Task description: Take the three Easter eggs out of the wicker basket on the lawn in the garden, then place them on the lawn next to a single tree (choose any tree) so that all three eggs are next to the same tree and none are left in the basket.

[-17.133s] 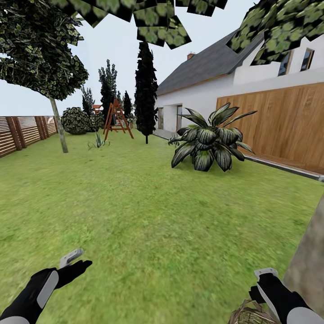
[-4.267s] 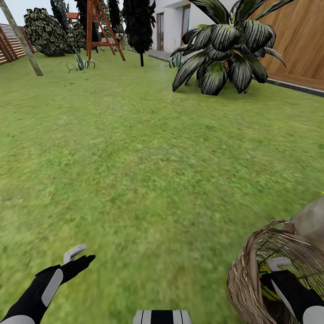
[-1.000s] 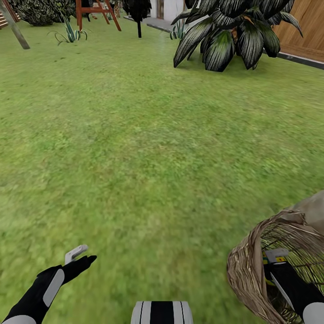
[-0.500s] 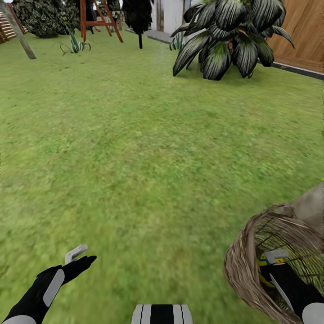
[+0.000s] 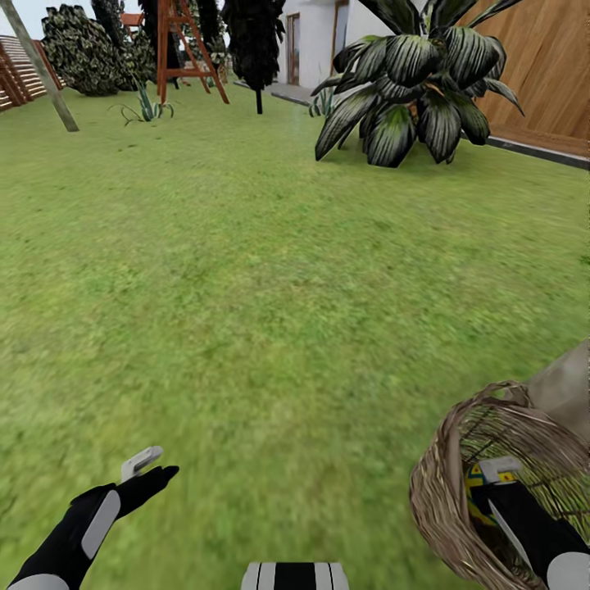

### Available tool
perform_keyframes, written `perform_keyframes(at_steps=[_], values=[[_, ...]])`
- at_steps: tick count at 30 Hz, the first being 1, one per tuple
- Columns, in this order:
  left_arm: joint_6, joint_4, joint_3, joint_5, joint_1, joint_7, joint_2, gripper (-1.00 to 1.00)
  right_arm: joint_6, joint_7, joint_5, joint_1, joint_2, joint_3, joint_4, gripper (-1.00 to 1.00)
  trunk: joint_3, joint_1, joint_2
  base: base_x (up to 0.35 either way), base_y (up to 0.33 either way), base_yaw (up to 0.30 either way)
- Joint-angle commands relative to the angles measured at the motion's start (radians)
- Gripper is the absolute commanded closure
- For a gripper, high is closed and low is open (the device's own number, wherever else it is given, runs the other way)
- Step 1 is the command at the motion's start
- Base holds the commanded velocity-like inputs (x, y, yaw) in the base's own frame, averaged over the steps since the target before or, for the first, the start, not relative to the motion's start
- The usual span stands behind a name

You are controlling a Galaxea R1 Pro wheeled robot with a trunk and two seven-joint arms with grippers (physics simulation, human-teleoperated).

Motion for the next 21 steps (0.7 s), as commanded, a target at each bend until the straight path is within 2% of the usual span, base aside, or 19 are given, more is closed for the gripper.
perform_keyframes(at_steps=[1,6,21], values=[[0.007,-0.001,0.004,0.002,0.000,-0.004,-0.002,-1.00,0.007,0.000,0.009,0.000,0.000,0.003,-0.001,1.00,0.003,-0.001,0.000,0.000,0.000,0.000],[0.007,-0.001,0.004,0.002,0.000,-0.003,-0.003,-1.00,0.014,-0.001,0.009,0.000,0.000,0.002,-0.002,1.00,0.023,-0.003,0.001,-0.199,0.034,0.000],[0.007,0.001,0.004,0.002,0.000,-0.003,-0.006,-1.00,0.013,-0.001,0.009,0.000,0.000,0.002,-0.001,1.00,0.081,-0.010,0.005,-0.005,0.001,0.000]])
